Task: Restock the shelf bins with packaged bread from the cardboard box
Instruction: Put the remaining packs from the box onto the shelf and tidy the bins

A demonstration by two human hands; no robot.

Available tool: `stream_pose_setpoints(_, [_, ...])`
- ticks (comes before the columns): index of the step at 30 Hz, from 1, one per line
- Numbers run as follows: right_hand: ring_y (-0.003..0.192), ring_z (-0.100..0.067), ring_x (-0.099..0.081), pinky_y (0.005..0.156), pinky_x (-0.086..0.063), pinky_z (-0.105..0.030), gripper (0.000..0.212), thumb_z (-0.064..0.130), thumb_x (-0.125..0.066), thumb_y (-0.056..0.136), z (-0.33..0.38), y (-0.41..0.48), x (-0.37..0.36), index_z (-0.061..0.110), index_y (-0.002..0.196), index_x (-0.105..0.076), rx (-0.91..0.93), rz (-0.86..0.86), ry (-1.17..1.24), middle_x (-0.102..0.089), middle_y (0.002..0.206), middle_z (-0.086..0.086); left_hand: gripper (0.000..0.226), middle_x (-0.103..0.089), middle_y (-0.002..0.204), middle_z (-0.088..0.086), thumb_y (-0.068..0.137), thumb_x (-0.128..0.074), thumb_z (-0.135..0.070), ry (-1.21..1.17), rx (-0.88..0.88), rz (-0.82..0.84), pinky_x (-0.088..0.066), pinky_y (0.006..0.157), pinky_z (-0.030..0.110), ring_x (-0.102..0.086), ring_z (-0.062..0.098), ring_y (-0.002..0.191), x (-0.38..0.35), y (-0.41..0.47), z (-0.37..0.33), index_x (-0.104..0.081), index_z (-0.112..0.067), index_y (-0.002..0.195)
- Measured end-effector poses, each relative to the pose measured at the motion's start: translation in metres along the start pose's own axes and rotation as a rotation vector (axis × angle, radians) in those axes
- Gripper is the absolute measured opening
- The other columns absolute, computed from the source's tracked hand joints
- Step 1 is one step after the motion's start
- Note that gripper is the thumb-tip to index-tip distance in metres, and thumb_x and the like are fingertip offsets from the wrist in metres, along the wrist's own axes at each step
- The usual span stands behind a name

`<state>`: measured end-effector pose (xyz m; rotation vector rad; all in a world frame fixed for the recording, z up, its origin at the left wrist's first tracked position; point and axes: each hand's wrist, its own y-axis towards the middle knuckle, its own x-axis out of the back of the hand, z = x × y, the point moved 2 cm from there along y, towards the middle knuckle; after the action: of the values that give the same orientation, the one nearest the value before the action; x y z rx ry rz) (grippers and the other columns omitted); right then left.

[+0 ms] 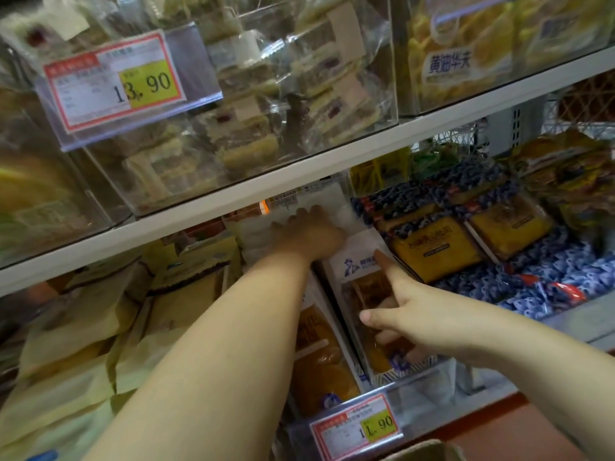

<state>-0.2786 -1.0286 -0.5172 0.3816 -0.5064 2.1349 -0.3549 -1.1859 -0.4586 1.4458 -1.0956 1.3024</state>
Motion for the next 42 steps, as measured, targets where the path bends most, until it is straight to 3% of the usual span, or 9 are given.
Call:
stream_pose_setpoints(10, [0.107,-0.03,-0.064,0.088,-0.052,-0.051,0.093,0.044,-0.054,0.092,0.009,-0.007,0.003,0.046,0.141,0.025,0.009,0.009,-0.112,-0.066,0.117,-0.013,0.03,-0.058,0.12,0.008,0.094,-0.045,-0.008,-0.112,-0.31,-0.429,-0.044,0.094,0.041,-0.055,0.026,0.11,-0.005,-0.007,-0.002,-0.06,-0.014,0.119])
stream_pose_setpoints(15, [0.055,-0.003,-0.053,0.049,-0.039,-0.015,0.084,0.042,-0.052,0.094,0.008,-0.006,0.004,0.037,0.149,0.012,0.055,-0.043,-0.295,-0.066,0.087,0.002,0.05,-0.041,0.145,0.006,0.096,-0.048,-0.02,-0.104,-0.156,-0.38,-0.023,0.111,0.057,-0.035,0.028,0.136,0.0,-0.008,0.005,-0.034,-0.027,0.144])
stream_pose_setpoints(18, [0.097,-0.009,-0.057,0.077,-0.048,-0.021,0.07,0.034,-0.051,0.096,0.009,-0.005,-0.002,0.028,0.151,-0.01,0.198,-0.121,-0.468,-0.055,0.119,0.003,0.049,-0.034,0.151,0.002,0.099,-0.042,-0.03,-0.035,-0.151,-0.388,-0.016,0.113,0.058,-0.033,0.027,0.138,0.01,-0.022,0.003,-0.03,-0.031,0.146])
stream_pose_setpoints(21, [0.136,-0.023,-0.026,0.106,-0.036,-0.032,0.059,0.023,-0.05,0.095,0.011,-0.007,-0.009,0.022,0.148,-0.023,0.424,-0.305,-0.865,-0.022,0.152,-0.004,0.038,-0.044,0.144,-0.002,0.102,-0.031,-0.033,0.055,-0.175,-0.411,-0.008,0.115,0.057,-0.042,0.024,0.131,0.011,-0.045,0.008,-0.045,-0.033,0.137])
stream_pose_setpoints(25, [0.141,-0.028,-0.019,0.107,-0.028,-0.037,0.064,0.014,-0.048,0.09,0.008,-0.003,-0.013,0.017,0.148,-0.023,0.38,-0.225,-1.169,-0.019,0.156,-0.009,0.036,-0.051,0.136,0.0,0.102,-0.032,-0.03,0.249,-0.261,-0.462,0.0,0.113,0.059,-0.045,0.028,0.126,0.002,-0.077,0.012,-0.052,-0.026,0.131])
stream_pose_setpoints(29, [0.136,-0.028,-0.027,0.108,-0.033,-0.038,0.058,0.03,-0.052,0.093,0.022,-0.012,-0.012,0.022,0.145,-0.027,0.392,-0.27,-1.099,-0.026,0.152,-0.006,0.038,-0.063,0.121,0.008,0.087,-0.045,-0.03,0.318,-0.368,-0.642,-0.021,0.107,0.067,-0.057,0.033,0.115,0.003,-0.103,0.024,-0.065,-0.018,0.117])
stream_pose_setpoints(34, [0.146,-0.03,0.006,0.116,-0.01,-0.046,0.077,0.038,-0.05,0.094,0.025,-0.004,-0.018,0.028,0.151,0.0,0.419,-0.365,-1.056,0.007,0.159,-0.008,0.065,-0.042,0.144,0.022,0.083,-0.04,-0.049,0.453,-0.235,-0.498,-0.004,0.106,0.068,-0.039,0.043,0.133,-0.02,-0.142,0.044,-0.047,-0.016,0.14])
stream_pose_setpoints(38, [0.146,-0.029,0.014,0.116,-0.003,-0.053,0.078,0.04,-0.043,0.095,0.017,0.019,-0.017,0.029,0.15,0.011,0.34,-0.281,-1.12,0.017,0.159,-0.006,0.074,0.014,0.158,0.014,0.094,-0.018,-0.063,0.594,-0.129,-0.237,0.025,0.102,0.066,0.012,0.04,0.145,-0.03,-0.136,0.042,0.012,-0.026,0.151])
stream_pose_setpoints(42, [0.146,-0.029,0.013,0.115,0.001,-0.052,0.076,0.034,-0.041,0.097,0.013,0.024,-0.019,0.027,0.151,0.011,0.313,-0.297,-1.125,0.016,0.159,-0.007,0.073,0.02,0.158,0.011,0.096,-0.017,-0.061,0.637,-0.157,-0.11,0.027,0.099,0.063,0.023,0.041,0.141,-0.034,-0.116,0.028,0.018,-0.026,0.149])
